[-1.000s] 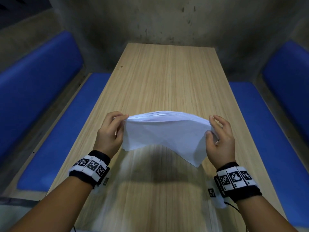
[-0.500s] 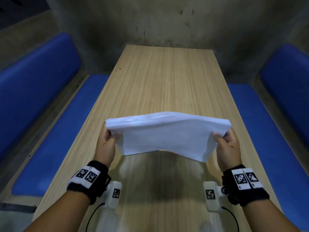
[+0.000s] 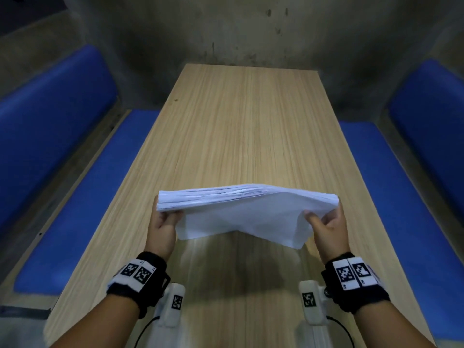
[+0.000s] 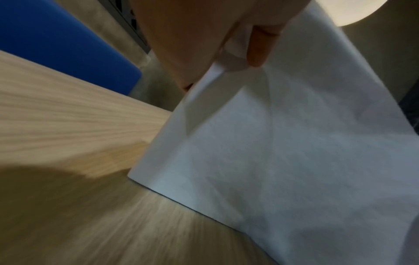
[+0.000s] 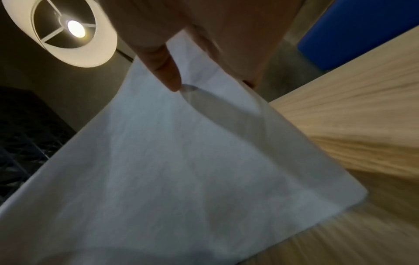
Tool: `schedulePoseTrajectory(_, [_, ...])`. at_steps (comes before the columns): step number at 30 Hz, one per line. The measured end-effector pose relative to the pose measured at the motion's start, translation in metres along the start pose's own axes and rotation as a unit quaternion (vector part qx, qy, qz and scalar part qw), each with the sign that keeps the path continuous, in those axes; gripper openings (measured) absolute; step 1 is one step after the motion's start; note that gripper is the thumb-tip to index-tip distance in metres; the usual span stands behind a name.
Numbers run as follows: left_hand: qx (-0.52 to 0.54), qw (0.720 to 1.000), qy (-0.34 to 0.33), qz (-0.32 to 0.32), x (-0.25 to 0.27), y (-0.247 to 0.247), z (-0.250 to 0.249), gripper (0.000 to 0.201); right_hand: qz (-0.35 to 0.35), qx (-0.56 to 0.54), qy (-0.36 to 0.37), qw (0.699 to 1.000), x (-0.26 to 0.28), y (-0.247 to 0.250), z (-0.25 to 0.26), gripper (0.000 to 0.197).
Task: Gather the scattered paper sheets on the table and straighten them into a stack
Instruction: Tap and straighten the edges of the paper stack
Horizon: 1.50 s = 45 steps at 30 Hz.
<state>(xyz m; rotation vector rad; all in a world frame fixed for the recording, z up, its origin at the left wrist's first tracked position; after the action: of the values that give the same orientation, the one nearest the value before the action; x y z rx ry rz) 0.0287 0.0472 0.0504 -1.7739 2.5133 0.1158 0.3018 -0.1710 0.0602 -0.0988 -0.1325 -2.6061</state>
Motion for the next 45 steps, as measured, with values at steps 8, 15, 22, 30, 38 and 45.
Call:
schedulePoseTrajectory(8, [-0.057,0.998,0.004,-0.006,-0.007,-0.005,-0.009,0.051,0.000,0.027,-0.023,0.999,-0.010,-0.005,-0.012,0.028])
schedulePoseTrajectory(15, [-0.565,0.724,-0.356,0.171,0.013,-0.113,-0.105,0.086,0.029,0.048,-0.046,0.997,-0.012,-0.004,-0.019,0.021])
schedulePoseTrajectory(22, [-0.627,0.619,-0.280,0.381,0.011,-0.178,-0.101,0.034,0.044,0.043,-0.037,0.997,0.000,-0.004,-0.011,0.022])
schedulePoseTrajectory(30, [-0.324,0.859,-0.295,0.265,-0.023,-0.100,-0.152,0.004,-0.012,-0.042,-0.014,0.999,-0.007,0.022,0.009,0.057])
schedulePoseTrajectory(38, [-0.038,0.976,-0.129,0.172,-0.014,-0.061,-0.111,0.036,0.101,-0.131,0.045,0.985,0.006,-0.041,0.078,0.031])
schedulePoseTrajectory(45, [-0.031,0.975,-0.189,0.108,-0.002,-0.057,-0.122,0.035,0.087,-0.062,0.142,0.984,0.011,-0.042,0.109,0.036])
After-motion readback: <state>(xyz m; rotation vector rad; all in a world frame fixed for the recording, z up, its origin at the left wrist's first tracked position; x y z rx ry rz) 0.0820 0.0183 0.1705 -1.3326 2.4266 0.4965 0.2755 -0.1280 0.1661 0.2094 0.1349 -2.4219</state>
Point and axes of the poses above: each hand's wrist, its own x-axis away from the middle knuckle, its own y-axis out of the back of the hand, z = x × y, the point moved 6 cm from there along -x, towards the middle knuckle, and after that the axes turned 5 degrees about -y, right-handed, at the moved point
